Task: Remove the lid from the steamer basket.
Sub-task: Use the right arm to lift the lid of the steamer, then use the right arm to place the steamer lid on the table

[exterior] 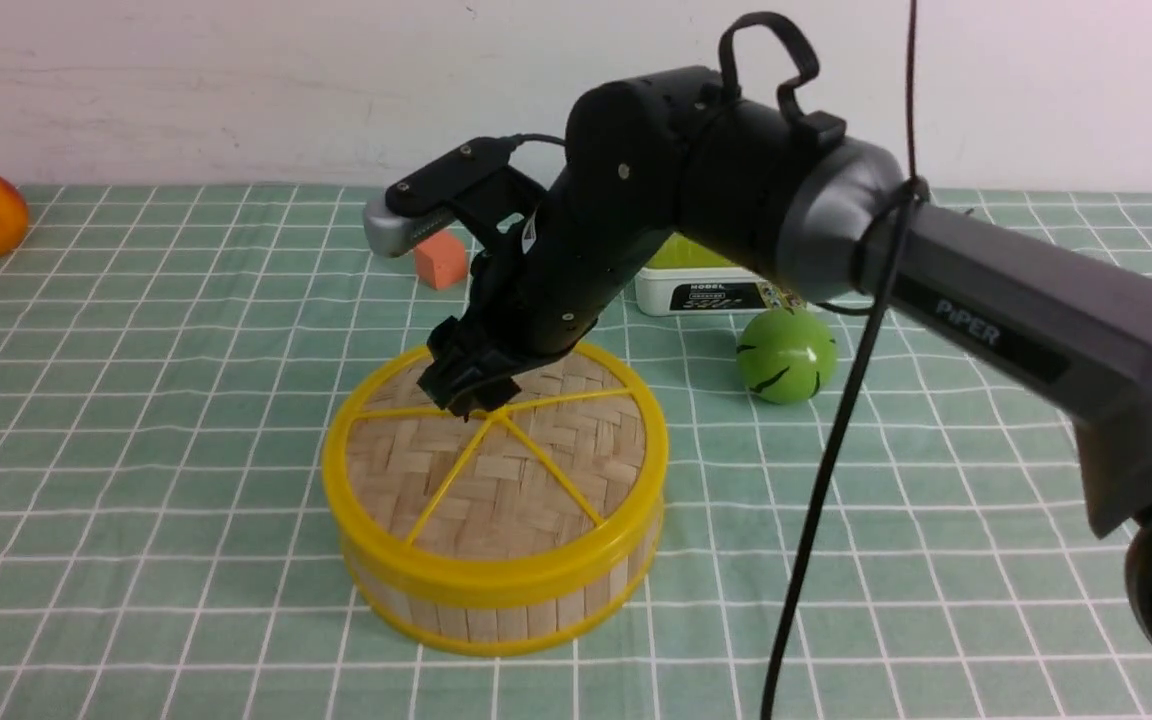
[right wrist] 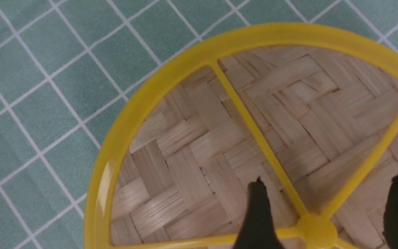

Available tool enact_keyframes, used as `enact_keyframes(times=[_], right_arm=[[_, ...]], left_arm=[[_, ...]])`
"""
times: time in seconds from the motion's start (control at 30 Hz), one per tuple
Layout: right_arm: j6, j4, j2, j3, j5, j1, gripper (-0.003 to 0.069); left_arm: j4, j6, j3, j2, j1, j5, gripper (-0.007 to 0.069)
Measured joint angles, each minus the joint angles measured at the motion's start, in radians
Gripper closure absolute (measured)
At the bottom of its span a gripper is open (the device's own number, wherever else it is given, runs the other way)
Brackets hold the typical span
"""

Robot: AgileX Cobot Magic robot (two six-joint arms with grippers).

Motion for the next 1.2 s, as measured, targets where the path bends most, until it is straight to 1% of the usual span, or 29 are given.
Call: enact_keyframes(times=[0.1, 0.17, 0.2, 0.23, 0.27, 0.3, 0.33, 0.37, 0.4, 0.6, 0.73, 0.8, 0.87, 0.9, 1.0, 1.1, 1.17, 1.2], right_arm=[[0.000, -0.014, 0.012, 0.000, 0.001, 0.005, 0.0280], [0.000, -0.030, 0.026, 0.000, 0.016, 0.006, 0.0372], [0.000, -0.030, 0.027, 0.000, 0.016, 0.006, 0.0379], [0.000, -0.030, 0.029, 0.000, 0.013, 0.006, 0.0432], [0.000, -0.032, 0.029, -0.001, 0.012, 0.006, 0.0463], [0.000, -0.034, 0.029, -0.003, 0.012, 0.006, 0.0511], [0.000, -0.034, 0.029, -0.003, 0.012, 0.006, 0.0519], [0.000, -0.034, 0.029, -0.004, 0.012, 0.006, 0.0561], [0.001, -0.034, 0.029, -0.006, 0.012, 0.006, 0.0577], [0.001, -0.037, 0.014, -0.006, 0.020, 0.006, 0.0576], [0.001, -0.059, -0.059, -0.020, 0.085, 0.006, 0.0576], [0.001, -0.096, -0.135, -0.034, 0.126, 0.006, 0.0576], [0.001, -0.157, -0.230, -0.041, 0.202, 0.006, 0.0576], [0.001, -0.169, -0.246, -0.041, 0.209, 0.006, 0.0576], [0.001, -0.244, -0.342, -0.041, 0.311, 0.000, 0.0576], [0.011, -0.266, -0.441, 0.011, 0.331, -0.036, 0.0576], [0.023, -0.265, -0.509, 0.080, 0.332, -0.077, 0.0576], [0.035, -0.259, -0.573, 0.164, 0.332, -0.114, 0.0576]], left_arm=[[0.000, 0.000, 0.000, 0.000, 0.000, 0.000, 0.0386], [0.000, 0.000, 0.000, 0.000, 0.000, 0.000, 0.0386], [0.000, 0.000, 0.000, 0.000, 0.000, 0.000, 0.0386], [0.000, 0.000, 0.000, 0.000, 0.000, 0.000, 0.0386], [0.000, 0.000, 0.000, 0.000, 0.000, 0.000, 0.0386], [0.000, 0.000, 0.000, 0.000, 0.000, 0.000, 0.0386], [0.000, 0.000, 0.000, 0.000, 0.000, 0.000, 0.0386], [0.000, 0.000, 0.000, 0.000, 0.000, 0.000, 0.0386], [0.000, 0.000, 0.000, 0.000, 0.000, 0.000, 0.0386], [0.000, 0.000, 0.000, 0.000, 0.000, 0.000, 0.0386], [0.000, 0.000, 0.000, 0.000, 0.000, 0.000, 0.0386], [0.000, 0.000, 0.000, 0.000, 0.000, 0.000, 0.0386], [0.000, 0.000, 0.000, 0.000, 0.000, 0.000, 0.0386], [0.000, 0.000, 0.000, 0.000, 0.000, 0.000, 0.0386], [0.000, 0.000, 0.000, 0.000, 0.000, 0.000, 0.0386], [0.000, 0.000, 0.000, 0.000, 0.000, 0.000, 0.0386], [0.000, 0.000, 0.000, 0.000, 0.000, 0.000, 0.0386], [0.000, 0.000, 0.000, 0.000, 0.000, 0.000, 0.0386]])
